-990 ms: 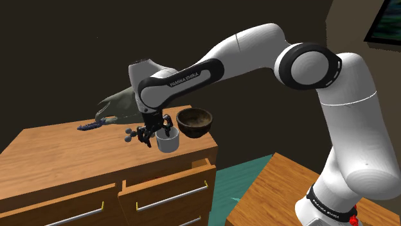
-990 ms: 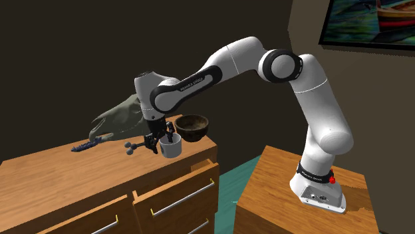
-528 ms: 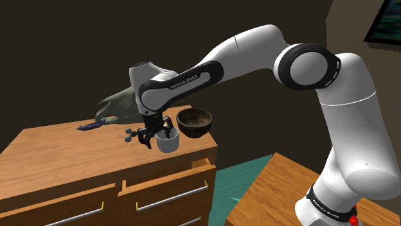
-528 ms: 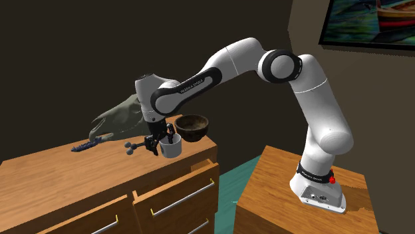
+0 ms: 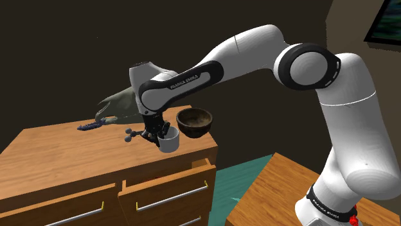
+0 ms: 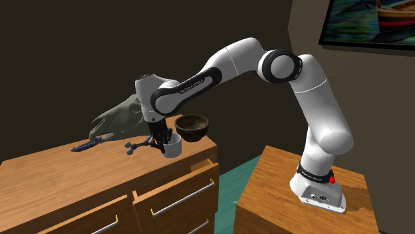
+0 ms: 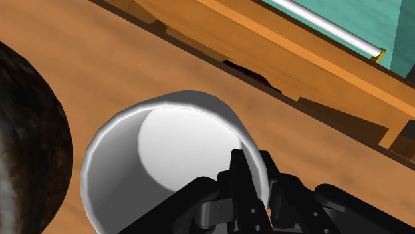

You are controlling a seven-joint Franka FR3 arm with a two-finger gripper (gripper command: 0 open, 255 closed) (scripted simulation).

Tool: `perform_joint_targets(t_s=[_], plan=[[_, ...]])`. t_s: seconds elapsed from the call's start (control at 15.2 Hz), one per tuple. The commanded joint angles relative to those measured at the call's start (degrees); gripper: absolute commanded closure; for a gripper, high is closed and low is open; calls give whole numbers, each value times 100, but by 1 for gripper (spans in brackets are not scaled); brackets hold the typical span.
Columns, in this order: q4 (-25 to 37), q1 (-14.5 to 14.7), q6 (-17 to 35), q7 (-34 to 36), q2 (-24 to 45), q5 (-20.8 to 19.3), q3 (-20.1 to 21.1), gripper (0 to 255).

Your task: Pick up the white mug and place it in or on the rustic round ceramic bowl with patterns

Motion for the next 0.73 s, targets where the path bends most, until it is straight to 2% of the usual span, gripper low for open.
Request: perform_joint_targets(t_s=[0.0, 0.66], plan=[[0, 0, 0, 0, 0, 0, 0, 255], [309, -4, -503, -49, -203, 72, 41, 255]])
